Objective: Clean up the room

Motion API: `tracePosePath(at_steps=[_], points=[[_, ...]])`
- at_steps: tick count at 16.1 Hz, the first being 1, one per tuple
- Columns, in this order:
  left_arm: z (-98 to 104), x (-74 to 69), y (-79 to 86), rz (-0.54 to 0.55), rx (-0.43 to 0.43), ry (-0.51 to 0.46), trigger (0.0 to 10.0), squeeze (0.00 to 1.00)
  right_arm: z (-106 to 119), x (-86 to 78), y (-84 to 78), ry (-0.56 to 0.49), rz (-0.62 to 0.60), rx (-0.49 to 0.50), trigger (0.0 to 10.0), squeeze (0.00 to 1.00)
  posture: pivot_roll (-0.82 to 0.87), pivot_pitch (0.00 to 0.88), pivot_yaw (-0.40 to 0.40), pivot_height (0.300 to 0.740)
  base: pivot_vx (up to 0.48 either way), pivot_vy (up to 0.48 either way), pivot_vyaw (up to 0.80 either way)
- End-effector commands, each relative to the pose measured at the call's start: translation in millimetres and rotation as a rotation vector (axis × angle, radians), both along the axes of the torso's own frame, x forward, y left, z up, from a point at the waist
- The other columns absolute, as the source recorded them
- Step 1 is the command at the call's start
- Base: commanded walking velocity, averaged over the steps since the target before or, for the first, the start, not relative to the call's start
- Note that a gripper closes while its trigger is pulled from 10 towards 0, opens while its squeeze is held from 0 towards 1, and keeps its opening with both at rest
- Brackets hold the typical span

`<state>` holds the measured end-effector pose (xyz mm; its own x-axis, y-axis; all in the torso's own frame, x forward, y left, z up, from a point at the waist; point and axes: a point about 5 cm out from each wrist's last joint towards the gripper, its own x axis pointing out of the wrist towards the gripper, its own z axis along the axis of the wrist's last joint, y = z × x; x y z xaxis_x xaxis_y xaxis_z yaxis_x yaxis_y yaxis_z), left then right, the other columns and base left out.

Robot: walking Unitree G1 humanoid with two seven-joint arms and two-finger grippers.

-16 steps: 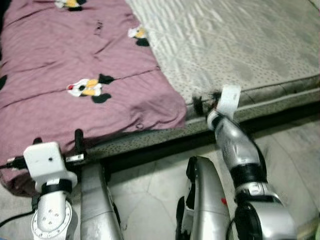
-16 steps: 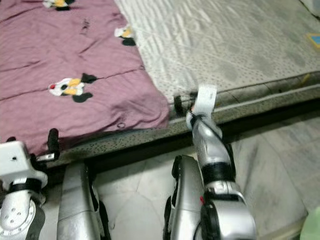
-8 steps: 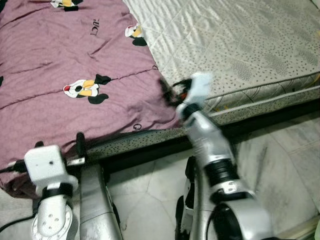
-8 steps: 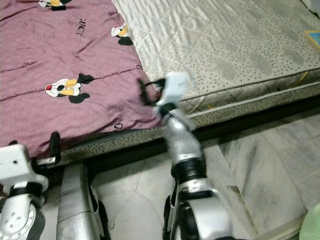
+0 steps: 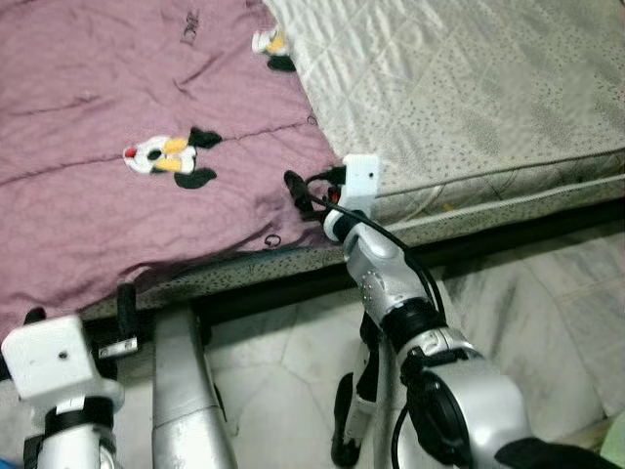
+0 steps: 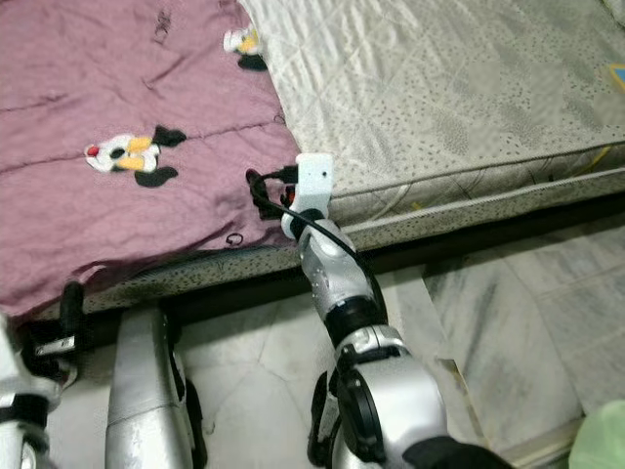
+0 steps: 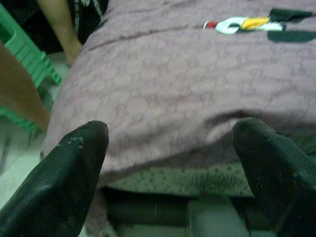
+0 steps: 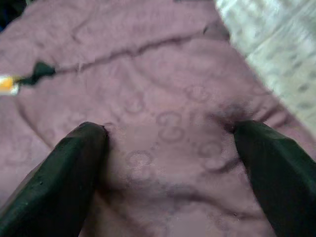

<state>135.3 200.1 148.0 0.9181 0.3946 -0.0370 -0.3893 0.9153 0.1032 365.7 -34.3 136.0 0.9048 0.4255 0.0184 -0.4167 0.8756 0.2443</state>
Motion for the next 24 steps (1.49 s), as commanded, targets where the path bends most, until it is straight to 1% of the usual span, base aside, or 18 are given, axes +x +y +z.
tracePosePath(at_steps=[1,3,4,5,6,7,9,10,11,13,14,15,16,18,19,21,23,24], points=[[2,-4.9,-0.4,0.014,0.007,0.014,10.0,0.0,15,-23.1,79.1,0.023,0.167,0.091,10.0,0.0,0.34,0.33,-0.106,0.495,0.0,0.0,0.0],[2,-3.7,-1.9,0.006,0.005,0.019,10.0,0.0,-4,-27.5,77.5,0.085,0.155,0.008,10.0,0.0,0.33,0.33,-0.103,0.495,0.0,0.0,0.0],[0,-0.4,-2.6,-0.002,0.004,0.016,10.0,0.0,-21,-28.0,63.4,0.126,0.122,-0.056,10.0,0.0,0.32,0.326,-0.1,0.495,0.0,0.0,0.0],[-1,2.0,-2.4,-0.004,0.004,0.015,10.0,0.0,-29,-27.3,53.4,0.144,0.101,-0.082,10.0,0.0,0.31,0.323,-0.099,0.495,0.0,0.0,0.0],[-3,5.2,-2.2,-0.009,0.001,0.016,10.0,0.0,-43,-24.2,30.2,0.174,0.044,-0.121,10.0,0.0,0.28,0.315,-0.098,0.495,0.0,0.0,0.0],[-4,6.9,-2.3,-0.012,-0.001,0.017,10.0,0.0,-49,-22.8,16.3,0.187,0.017,-0.14,10.0,0.0,0.27,0.31,-0.099,0.495,0.0,0.0,0.0],[-6,15.1,0.9,-0.014,-0.01,0.002,10.0,0.0,-59,-19.9,-28.6,0.18,-0.06,-0.183,10.0,0.0,0.23,0.291,-0.101,0.495,0.0,0.0,0.0],[-7,17.7,1.2,-0.014,-0.014,-0.004,10.0,0.0,-60,-19.4,-38.3,0.175,-0.078,-0.185,10.0,0.0,0.21,0.285,-0.098,0.495,0.0,0.0,0.0],[-7,22.8,-1.5,-0.024,-0.022,-0.014,10.0,0.0,-60,-20.0,-55.4,0.152,-0.11,-0.202,10.0,0.0,0.2,0.28,-0.097,0.495,0.0,0.0,0.0],[-7,29.4,-7.6,-0.052,-0.037,-0.028,10.0,0.0,-57,-20.9,-75.8,0.106,-0.155,-0.212,10.0,0.0,0.17,0.27,-0.089,0.495,0.0,0.0,0.0],[-7,31.7,-10.5,-0.07,-0.043,-0.033,10.0,0.0,-53,-21.1,-79.7,0.088,-0.164,-0.197,10.0,0.0,0.17,0.265,-0.086,0.495,0.0,0.0,0.0],[-6,37.9,-19.0,-0.134,-0.048,-0.047,10.0,0.0,-41,-20.7,-84.0,0.025,-0.18,-0.146,10.0,0.0,0.14,0.245,-0.073,0.495,0.0,0.0,0.0],[-6,41.2,-22.7,-0.164,-0.048,-0.052,10.0,0.0,-34,-21.2,-84.6,-0.008,-0.183,-0.124,10.0,0.0,0.14,0.238,-0.07,0.495,0.0,0.0,0.0],[-5,52.3,-28.4,-0.227,-0.031,-0.074,10.0,0.0,-3,-21.4,-81.6,-0.149,-0.161,-0.087,10.0,0.0,0.11,0.19,-0.05,0.495,0.0,0.0,0.0],[-5,54.6,-28.6,-0.232,-0.036,-0.077,10.0,0.0,2,-21.8,-82.2,-0.169,-0.169,-0.074,10.0,0.0,0.1,0.181,-0.047,0.495,0.0,0.0,0.0],[-7,59.8,-30.3,-0.242,-0.06,-0.084,10.0,0.0,16,-27.3,-84.6,-0.269,-0.163,-0.13,10.0,0.0,0.08,0.143,-0.031,0.495,0.0,0.0,0.0],[-15,59.5,-33.2,-0.244,-0.102,-0.067,10.0,0.0,14,-37.0,-82.8,-0.25,-0.149,-0.117,10.0,0.0,0.06,0.107,-0.01,0.495,0.0,0.0,0.0],[-21,60.1,-36.0,-0.257,-0.125,-0.049,10.0,0.0,15,-45.0,-77.0,-0.209,-0.087,-0.076,10.0,0.0,0.05,0.089,0.004,0.495,0.0,0.0,0.0]])
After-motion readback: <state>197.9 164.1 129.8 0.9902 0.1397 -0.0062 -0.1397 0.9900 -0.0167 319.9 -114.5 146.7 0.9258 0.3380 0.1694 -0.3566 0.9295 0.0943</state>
